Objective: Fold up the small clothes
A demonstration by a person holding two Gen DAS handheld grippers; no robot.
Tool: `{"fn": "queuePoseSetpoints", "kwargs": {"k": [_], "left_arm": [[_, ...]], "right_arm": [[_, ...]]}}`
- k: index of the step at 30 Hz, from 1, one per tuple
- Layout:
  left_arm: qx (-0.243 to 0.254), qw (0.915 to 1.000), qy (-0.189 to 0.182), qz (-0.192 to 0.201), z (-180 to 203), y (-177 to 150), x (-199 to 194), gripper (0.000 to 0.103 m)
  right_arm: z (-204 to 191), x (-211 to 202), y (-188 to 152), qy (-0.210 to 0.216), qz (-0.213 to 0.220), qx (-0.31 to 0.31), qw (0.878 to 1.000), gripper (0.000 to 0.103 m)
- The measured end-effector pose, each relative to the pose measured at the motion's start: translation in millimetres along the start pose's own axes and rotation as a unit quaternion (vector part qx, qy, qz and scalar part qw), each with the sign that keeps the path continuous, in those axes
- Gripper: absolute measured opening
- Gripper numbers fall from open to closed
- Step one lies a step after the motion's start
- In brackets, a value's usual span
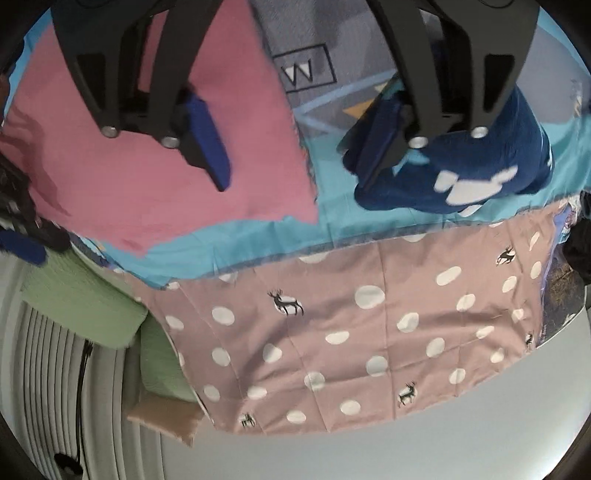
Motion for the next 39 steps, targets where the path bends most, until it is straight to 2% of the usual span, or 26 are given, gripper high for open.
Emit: {"fn": "queuePoseSetpoints", "kwargs": {"k": [5, 8, 10, 12, 13, 16, 17, 20, 23, 28, 32, 36, 39], "left_arm": [[-0.039, 0.9985, -0.036, 0.014, -8, -17, -36, 0.084], [-0.032, 0.9980, -0.047, 0.030, -1, -28, -77, 0.089], [-0.015, 0.9985, -0.024, 0.047, 2, -34, -103, 0.095], [0.003, 0.9971, 0.012, 0.075, 4, -43, -135, 0.101], [0.003, 0.9967, 0.016, 0.079, 5, -48, -147, 0.101], [-0.023, 0.9976, 0.000, 0.065, 5, -67, -179, 0.101], [-0.034, 0.9976, -0.012, 0.059, 7, -75, -192, 0.101], [-0.051, 0.9970, -0.017, 0.056, 8, -91, -223, 0.101], [-0.046, 0.9974, -0.023, 0.052, 18, -108, -256, 0.101], [-0.026, 0.9970, -0.026, 0.067, 37, -123, -314, 0.101], [-0.019, 0.9965, -0.033, 0.074, 49, -138, -354, 0.101], [-0.015, 0.9955, -0.034, 0.087, 56, -152, -388, 0.101], [-0.011, 0.9947, -0.034, 0.097, 61, -161, -410, 0.101]], "right_arm": [[-6, -47, -36, -0.003, 0.024, -0.021, 0.999, 0.055], [-7, -71, -50, -0.013, 0.025, -0.037, 0.999, 0.055], [-10, -92, -60, -0.009, 0.018, -0.038, 0.999, 0.055], [-16, -116, -70, 0.024, 0.007, -0.029, 0.999, 0.061], [-17, -127, -74, 0.033, 0.008, -0.024, 0.999, 0.068], [-19, -164, -85, 0.041, 0.011, -0.008, 0.999, 0.102], [-19, -175, -90, 0.044, 0.009, 0.000, 0.999, 0.102], [-10, -208, -100, 0.039, 0.002, 0.034, 0.999, 0.102], [-4, -238, -110, 0.045, -0.004, 0.057, 0.997, 0.102], [-3, -286, -126, 0.021, -0.013, 0.041, 0.999, 0.102], [-4, -325, -142, 0.040, -0.013, 0.047, 0.998, 0.102], [-2, -355, -152, 0.026, -0.002, 0.044, 0.999, 0.102], [-2, -374, -159, 0.032, 0.006, 0.048, 0.998, 0.102]]}}
Point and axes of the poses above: each gripper's, at about its wrist camera, not at the fingertips, and x roughly the way its jaws point, z to its right, y to its top, the point moved 7 cm from there along x, roughly the way its jaws point, and after that the axes turned 3 degrees about x, right-handed, at the moved point
